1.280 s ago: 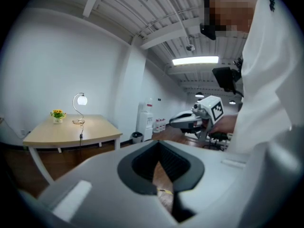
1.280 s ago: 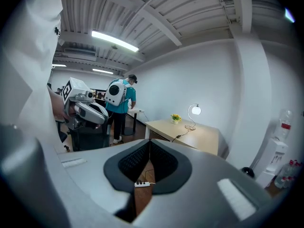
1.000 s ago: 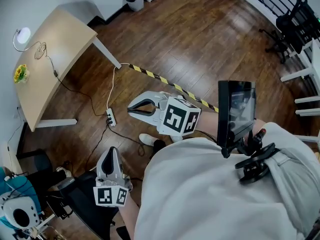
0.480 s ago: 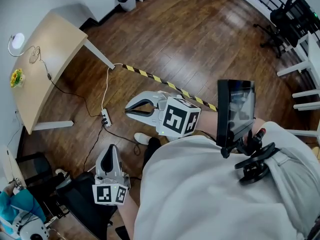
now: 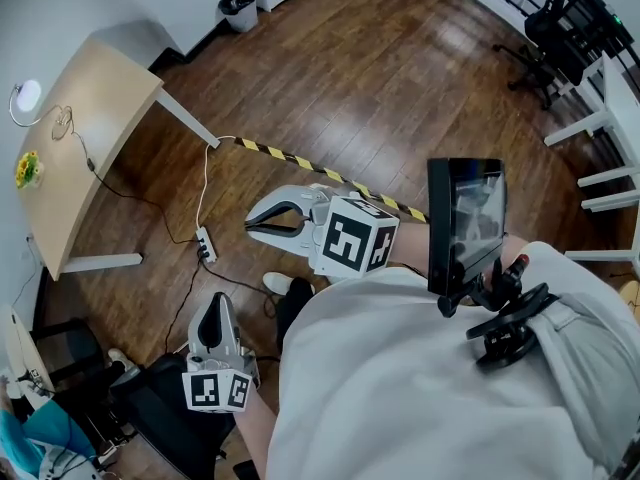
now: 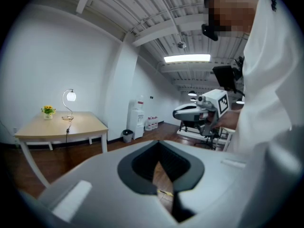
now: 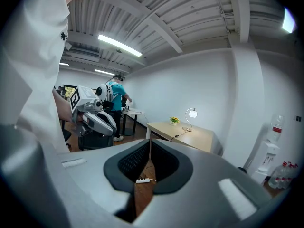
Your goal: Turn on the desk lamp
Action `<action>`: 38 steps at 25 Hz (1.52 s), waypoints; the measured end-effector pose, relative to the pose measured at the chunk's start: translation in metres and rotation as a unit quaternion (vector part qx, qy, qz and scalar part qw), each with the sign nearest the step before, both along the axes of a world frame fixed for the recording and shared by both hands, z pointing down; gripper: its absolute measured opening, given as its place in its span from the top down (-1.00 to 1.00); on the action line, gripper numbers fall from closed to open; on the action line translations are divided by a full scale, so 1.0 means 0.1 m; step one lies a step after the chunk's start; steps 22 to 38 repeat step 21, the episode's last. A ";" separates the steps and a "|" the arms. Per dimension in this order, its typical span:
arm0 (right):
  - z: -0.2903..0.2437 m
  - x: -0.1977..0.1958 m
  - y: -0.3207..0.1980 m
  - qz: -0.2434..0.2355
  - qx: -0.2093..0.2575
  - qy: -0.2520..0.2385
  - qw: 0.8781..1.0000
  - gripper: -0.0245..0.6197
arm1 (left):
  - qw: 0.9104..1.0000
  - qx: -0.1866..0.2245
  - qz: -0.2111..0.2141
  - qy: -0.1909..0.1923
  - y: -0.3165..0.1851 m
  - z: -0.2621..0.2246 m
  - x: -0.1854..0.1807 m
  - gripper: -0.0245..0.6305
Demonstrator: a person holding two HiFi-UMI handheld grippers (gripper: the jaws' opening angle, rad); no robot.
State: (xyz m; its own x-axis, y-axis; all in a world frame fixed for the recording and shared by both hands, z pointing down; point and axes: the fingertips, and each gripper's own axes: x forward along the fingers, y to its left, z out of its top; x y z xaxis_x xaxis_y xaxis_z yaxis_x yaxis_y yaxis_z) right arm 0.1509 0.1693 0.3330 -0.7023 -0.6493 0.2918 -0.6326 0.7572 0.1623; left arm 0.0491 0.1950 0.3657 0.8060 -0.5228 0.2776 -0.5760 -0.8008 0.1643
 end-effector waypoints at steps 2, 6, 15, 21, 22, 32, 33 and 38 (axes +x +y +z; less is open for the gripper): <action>0.01 0.01 0.02 0.002 -0.001 0.002 1.000 0.90 | 1.000 -0.004 0.002 0.001 0.03 0.04 0.00 0.87; 0.06 0.06 0.08 0.006 -0.006 0.008 1.000 0.90 | 1.000 -0.011 0.009 0.001 0.08 0.11 0.05 0.87; 0.10 0.15 0.10 0.013 -0.009 0.021 1.000 0.90 | 1.000 -0.009 0.026 0.002 0.05 0.10 0.19 0.87; 0.13 0.16 -0.01 0.013 -0.011 0.020 1.000 0.90 | 1.000 -0.012 0.027 -0.002 -0.05 0.11 0.21 0.87; 0.13 0.16 -0.01 0.013 -0.011 0.020 1.000 0.90 | 1.000 -0.012 0.027 -0.002 -0.05 0.11 0.21 0.87; 0.13 0.16 -0.01 0.013 -0.011 0.020 1.000 0.90 | 1.000 -0.012 0.027 -0.002 -0.05 0.11 0.21 0.87; 0.13 0.16 -0.01 0.013 -0.011 0.020 1.000 0.90 | 1.000 -0.012 0.027 -0.002 -0.05 0.11 0.21 0.87; 0.13 0.16 -0.01 0.013 -0.011 0.020 1.000 0.90 | 1.000 -0.012 0.027 -0.002 -0.05 0.11 0.21 0.87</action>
